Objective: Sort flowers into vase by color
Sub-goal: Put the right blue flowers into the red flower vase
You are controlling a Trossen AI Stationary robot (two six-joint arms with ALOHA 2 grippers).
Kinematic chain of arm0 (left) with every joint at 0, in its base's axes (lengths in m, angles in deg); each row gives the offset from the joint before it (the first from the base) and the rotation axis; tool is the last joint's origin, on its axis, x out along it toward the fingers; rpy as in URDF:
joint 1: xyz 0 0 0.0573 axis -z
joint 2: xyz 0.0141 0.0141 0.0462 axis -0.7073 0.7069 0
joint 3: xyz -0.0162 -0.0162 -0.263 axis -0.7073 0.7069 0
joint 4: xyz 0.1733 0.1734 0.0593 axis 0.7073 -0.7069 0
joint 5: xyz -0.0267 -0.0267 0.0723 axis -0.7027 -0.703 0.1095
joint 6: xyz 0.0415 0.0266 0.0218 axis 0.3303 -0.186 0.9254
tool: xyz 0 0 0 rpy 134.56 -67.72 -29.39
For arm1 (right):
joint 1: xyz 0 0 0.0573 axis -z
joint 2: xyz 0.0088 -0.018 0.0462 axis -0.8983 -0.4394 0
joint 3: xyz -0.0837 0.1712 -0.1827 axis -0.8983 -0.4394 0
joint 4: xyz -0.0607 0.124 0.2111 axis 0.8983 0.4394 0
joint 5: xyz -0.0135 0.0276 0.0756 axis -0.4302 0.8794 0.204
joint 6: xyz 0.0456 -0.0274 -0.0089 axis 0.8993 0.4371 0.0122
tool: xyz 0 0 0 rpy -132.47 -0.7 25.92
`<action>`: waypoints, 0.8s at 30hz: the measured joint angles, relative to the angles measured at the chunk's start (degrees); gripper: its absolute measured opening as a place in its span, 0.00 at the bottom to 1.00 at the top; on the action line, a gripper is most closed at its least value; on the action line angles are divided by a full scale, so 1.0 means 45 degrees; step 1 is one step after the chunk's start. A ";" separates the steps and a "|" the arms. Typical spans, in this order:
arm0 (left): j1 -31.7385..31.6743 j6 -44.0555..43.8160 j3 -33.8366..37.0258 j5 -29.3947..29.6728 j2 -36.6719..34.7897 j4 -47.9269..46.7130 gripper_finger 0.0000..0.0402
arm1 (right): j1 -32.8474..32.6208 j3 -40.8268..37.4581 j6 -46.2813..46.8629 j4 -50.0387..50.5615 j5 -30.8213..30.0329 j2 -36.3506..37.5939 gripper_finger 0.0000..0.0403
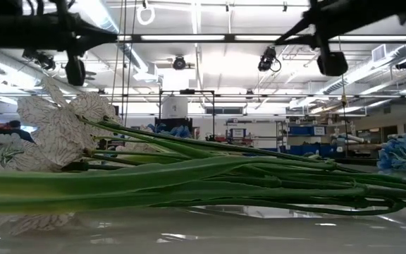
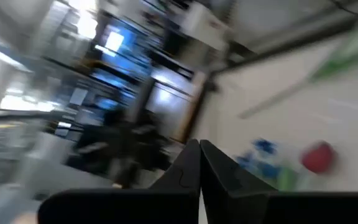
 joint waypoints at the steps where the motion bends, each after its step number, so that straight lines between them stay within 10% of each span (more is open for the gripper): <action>1: 0.0000 0.0184 -0.0268 -0.0001 0.0376 -0.0182 0.01 | 0.0146 0.0504 0.0289 0.0828 0.0316 -0.0437 0.04; 24: -0.1124 0.0167 -0.3587 0.0060 0.3799 -0.5046 0.21 | 0.1045 0.5113 0.4818 1.5814 0.5463 -0.4549 0.50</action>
